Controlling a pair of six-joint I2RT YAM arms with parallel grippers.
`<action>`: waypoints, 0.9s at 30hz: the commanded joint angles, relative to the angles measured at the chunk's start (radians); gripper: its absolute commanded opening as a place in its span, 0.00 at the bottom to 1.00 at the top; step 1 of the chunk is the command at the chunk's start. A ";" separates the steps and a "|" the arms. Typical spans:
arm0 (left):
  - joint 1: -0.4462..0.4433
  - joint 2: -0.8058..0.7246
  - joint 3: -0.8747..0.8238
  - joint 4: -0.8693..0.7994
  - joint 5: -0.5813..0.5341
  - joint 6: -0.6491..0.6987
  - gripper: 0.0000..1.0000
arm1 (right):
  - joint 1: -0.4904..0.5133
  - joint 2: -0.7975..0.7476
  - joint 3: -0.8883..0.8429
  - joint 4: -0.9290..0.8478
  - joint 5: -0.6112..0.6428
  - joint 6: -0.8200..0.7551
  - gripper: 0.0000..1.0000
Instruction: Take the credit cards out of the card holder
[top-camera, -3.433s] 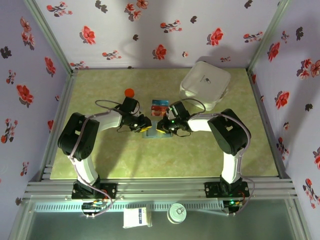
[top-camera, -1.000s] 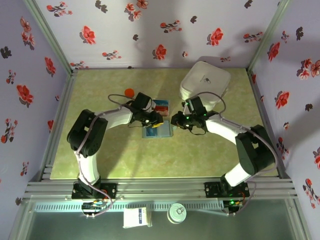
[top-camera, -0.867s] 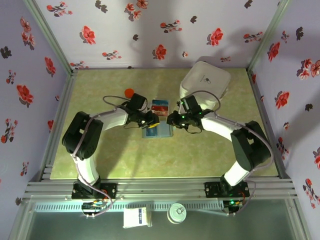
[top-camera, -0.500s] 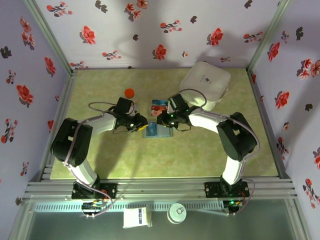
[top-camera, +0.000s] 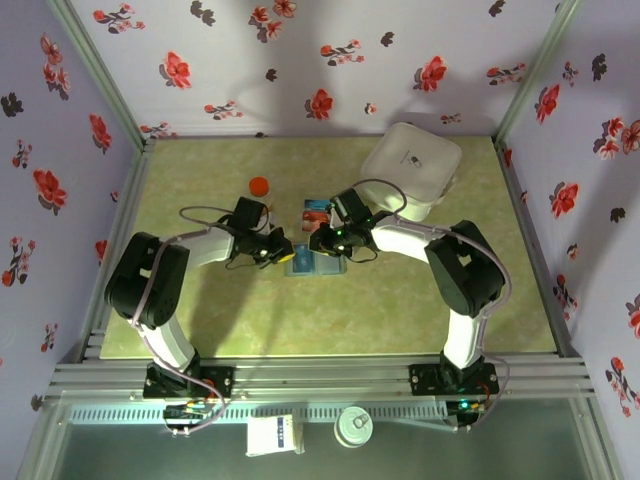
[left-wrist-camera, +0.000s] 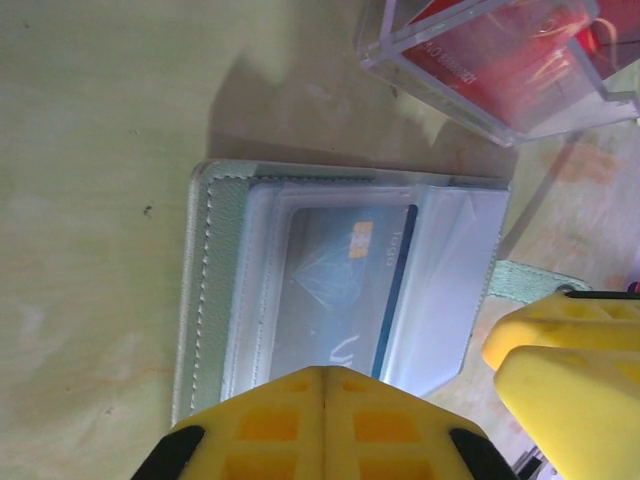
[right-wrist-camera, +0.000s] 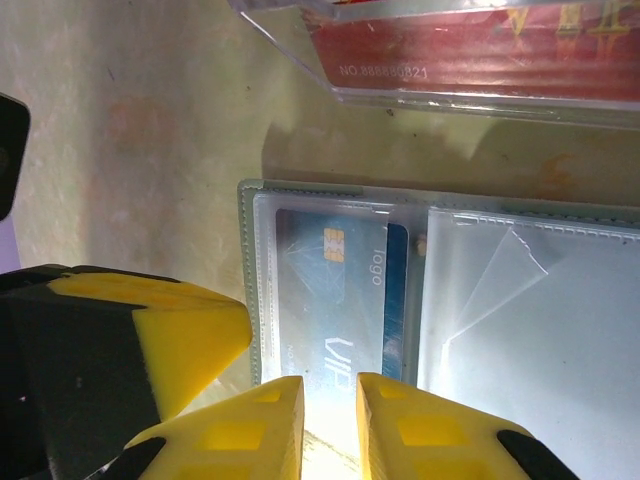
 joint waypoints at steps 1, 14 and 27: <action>0.004 0.020 0.033 -0.036 0.002 0.044 0.00 | 0.011 0.027 0.024 -0.021 -0.009 0.012 0.21; 0.004 0.063 0.031 -0.071 -0.018 0.073 0.00 | 0.020 0.076 0.060 -0.031 -0.026 0.011 0.22; 0.004 0.060 0.035 -0.086 -0.026 0.082 0.00 | 0.028 0.115 0.078 -0.031 -0.038 0.009 0.24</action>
